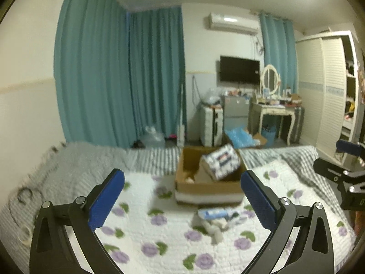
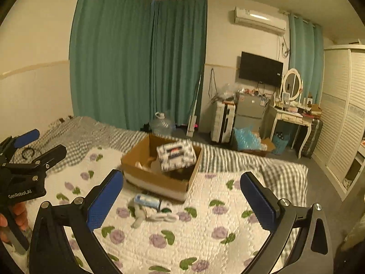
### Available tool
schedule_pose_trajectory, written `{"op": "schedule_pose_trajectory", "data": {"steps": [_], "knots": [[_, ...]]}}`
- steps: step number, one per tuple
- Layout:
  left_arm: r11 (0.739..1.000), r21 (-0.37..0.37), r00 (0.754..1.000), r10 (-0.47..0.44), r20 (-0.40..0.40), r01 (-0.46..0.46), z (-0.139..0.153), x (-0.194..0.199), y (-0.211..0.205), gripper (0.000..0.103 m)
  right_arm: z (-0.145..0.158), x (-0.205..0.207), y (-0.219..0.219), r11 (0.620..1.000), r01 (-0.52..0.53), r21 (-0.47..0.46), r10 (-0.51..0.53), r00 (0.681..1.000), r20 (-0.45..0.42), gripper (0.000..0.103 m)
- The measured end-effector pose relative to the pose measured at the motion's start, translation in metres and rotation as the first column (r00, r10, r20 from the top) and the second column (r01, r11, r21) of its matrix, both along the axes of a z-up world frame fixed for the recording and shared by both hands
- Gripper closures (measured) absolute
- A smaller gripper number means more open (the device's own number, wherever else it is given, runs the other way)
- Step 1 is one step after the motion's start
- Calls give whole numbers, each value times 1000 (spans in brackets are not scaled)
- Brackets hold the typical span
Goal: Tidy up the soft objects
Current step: 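Withdraw both tools and approach the pipe fitting and fuzzy loop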
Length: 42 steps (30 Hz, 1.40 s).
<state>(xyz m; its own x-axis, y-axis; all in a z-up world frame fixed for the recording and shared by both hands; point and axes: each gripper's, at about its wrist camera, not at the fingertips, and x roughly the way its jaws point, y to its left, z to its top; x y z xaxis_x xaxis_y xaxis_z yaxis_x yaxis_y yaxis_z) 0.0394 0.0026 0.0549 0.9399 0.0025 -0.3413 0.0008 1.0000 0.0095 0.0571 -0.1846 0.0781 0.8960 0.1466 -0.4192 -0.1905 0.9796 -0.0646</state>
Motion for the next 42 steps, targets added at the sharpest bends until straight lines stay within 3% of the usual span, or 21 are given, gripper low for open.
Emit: {"op": "schedule_pose_trajectory", "data": {"steps": [5,15,22,35,40,42], "knots": [[999,-32,998,2,-68,-4,-41,8,-2,0,-51,18,6,999,-34,4,34,994,-101,0],[1000,7,972,29,-233,-29,-109,42,-15,0,-128,63,11,999,-45,-19,39,970,-238,0],[996,63,959,77,-272,-63,-131,68,-17,0,-155,101,18,997,-68,-48,51,954,-297,0],[993,38,916,121,-383,-115,-174,139,-6,0,-205,184,35,996,-61,-57,34,920,-390,1],[990,57,899,140,-414,-128,-197,142,2,0,-230,201,37,996,-85,-29,63,891,-449,13],[991,17,888,124,-442,-130,-203,143,8,0,-240,205,38,995,-95,-8,80,875,-478,19]]}}
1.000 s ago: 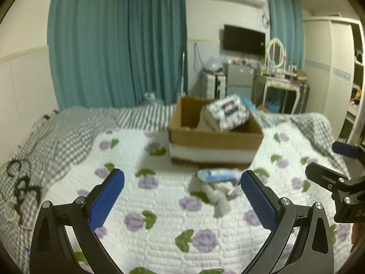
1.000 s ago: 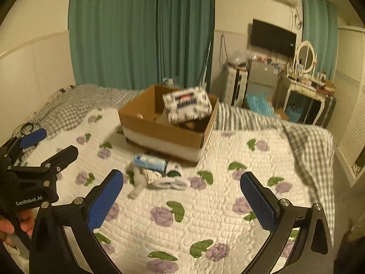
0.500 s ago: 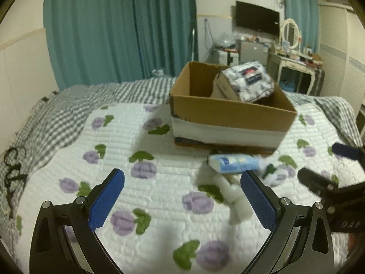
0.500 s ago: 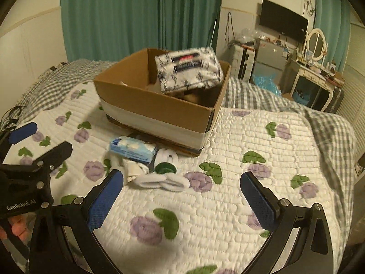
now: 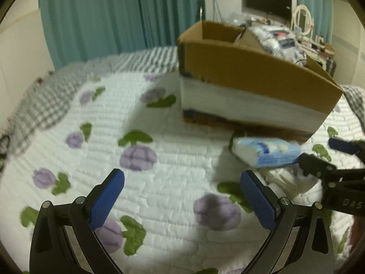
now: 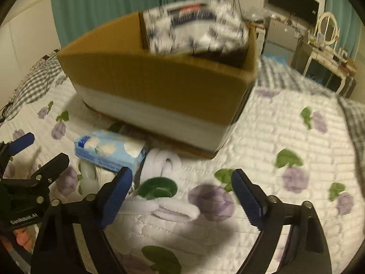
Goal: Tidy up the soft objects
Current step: 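Withdraw both tools and approach the pipe fitting and fuzzy loop, then grasp the white pipe fitting with the left tool while the right tool grasps the fuzzy loop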
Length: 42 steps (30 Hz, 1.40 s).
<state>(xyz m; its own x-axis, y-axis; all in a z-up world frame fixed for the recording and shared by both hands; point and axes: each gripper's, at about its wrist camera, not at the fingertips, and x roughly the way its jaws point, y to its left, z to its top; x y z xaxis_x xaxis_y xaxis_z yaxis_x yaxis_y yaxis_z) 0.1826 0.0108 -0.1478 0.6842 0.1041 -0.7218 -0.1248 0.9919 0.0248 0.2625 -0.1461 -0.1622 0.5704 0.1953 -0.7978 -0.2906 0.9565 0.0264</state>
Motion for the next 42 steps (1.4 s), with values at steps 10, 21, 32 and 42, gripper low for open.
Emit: {"op": "schedule_pose_trajectory", "data": {"steps": [10,21,32,42], "knots": [[999,-21,999,-31,-17,30,2,-6,-9,0,-15,-6,7,997,-73,34,74,996,-55,57],[987,-20,986,-158,-58,157,3,-12,-45,1,18,-30,-23,999,-22,43,21,999,25,66],[968,-16,959,-252,-132,252,-15,3,-71,36,24,-36,-31,999,-7,48,5,999,37,66],[948,-87,939,-315,-139,306,-16,8,-71,67,22,-37,-29,999,-4,43,2,999,39,66]]}}
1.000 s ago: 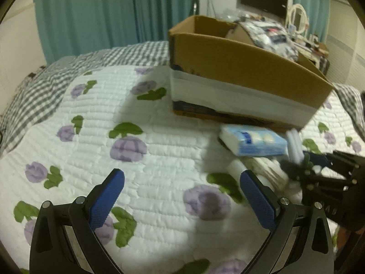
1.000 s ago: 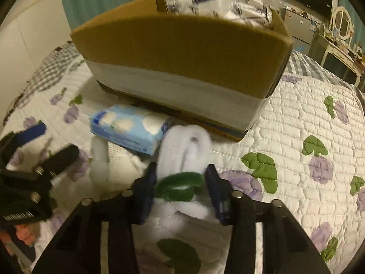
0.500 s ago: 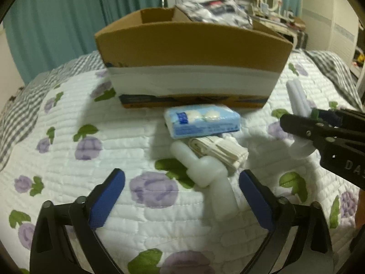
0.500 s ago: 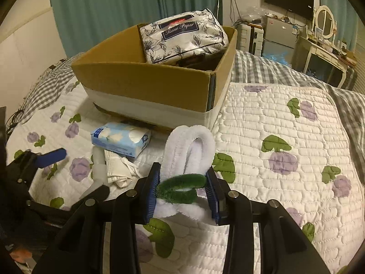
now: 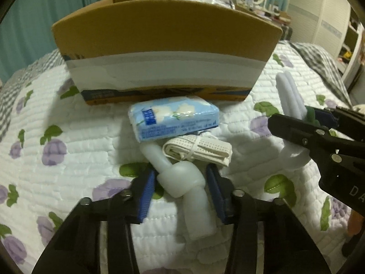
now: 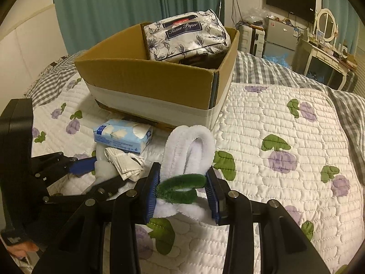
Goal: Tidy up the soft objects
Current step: 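Grasp the white pipe fitting with the left tool while the right tool grasps the fuzzy loop, then carry the pipe fitting and fuzzy loop over the box and release both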
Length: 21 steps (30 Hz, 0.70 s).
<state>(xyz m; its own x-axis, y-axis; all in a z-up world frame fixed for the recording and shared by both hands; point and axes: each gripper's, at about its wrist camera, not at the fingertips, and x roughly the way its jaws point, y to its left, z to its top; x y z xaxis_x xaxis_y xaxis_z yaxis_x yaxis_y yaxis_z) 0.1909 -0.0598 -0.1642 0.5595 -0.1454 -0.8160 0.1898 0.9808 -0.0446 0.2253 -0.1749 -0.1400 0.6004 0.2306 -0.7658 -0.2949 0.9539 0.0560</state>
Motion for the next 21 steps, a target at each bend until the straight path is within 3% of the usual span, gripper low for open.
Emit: {"op": "schedule_pose_trajectory", "data": {"steps": [9,21], "knots": [[998,-56,1000,-2,10,3,21,-28,21,68,19,-30,2,1000,4,-13,-4,1000,28,66],[998,-59,988,1,152,8,91,-74,35,70,72,-86,18,999,-19,-43,24,992,122,66]]}}
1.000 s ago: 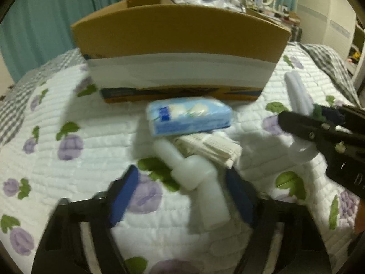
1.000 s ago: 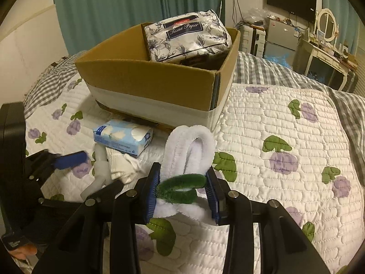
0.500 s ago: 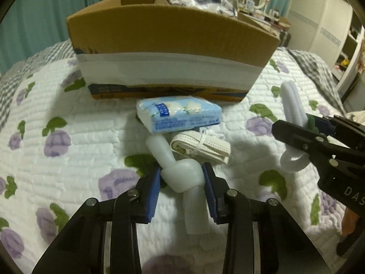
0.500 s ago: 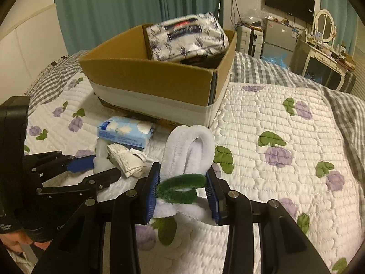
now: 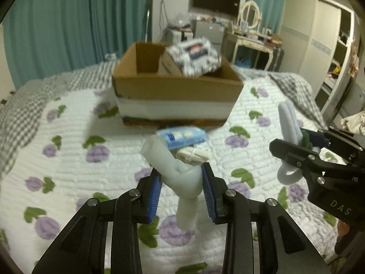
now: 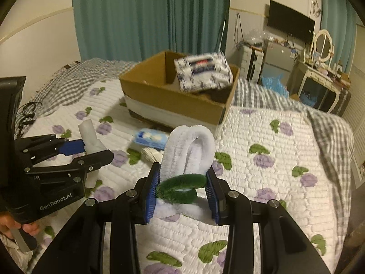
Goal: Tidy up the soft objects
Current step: 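Carry the pipe fitting and fuzzy loop over the box and release both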
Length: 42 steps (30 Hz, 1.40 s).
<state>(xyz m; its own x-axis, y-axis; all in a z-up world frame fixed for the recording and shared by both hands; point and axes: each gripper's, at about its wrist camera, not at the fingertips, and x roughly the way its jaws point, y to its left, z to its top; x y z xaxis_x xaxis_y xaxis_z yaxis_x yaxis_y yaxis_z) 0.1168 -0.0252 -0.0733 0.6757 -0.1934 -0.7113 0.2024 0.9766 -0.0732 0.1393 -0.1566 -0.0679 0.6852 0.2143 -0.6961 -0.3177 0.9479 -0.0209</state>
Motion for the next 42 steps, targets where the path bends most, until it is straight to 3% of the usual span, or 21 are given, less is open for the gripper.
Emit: {"op": "schedule_pose_trajectory", "data": {"steps": [13,24,32,42], "knots": [[1000,19,983,-14,182,11,84,-2,-7,70,78,-2,4,999,-29,14,27,991,131,66],[1000,14,967,6,254,-10,112,61,2,70,123,52,6,999,-39,12,36,982,187,66],[998,69,971,-6,239,-11,93,130,8,70,95,130,11,999,-32,13,30,992,124,66],[995,100,987,-18,162,2,33,192,5,67,20,199,10,1000,-14,11,14,1000,11,66]]}}
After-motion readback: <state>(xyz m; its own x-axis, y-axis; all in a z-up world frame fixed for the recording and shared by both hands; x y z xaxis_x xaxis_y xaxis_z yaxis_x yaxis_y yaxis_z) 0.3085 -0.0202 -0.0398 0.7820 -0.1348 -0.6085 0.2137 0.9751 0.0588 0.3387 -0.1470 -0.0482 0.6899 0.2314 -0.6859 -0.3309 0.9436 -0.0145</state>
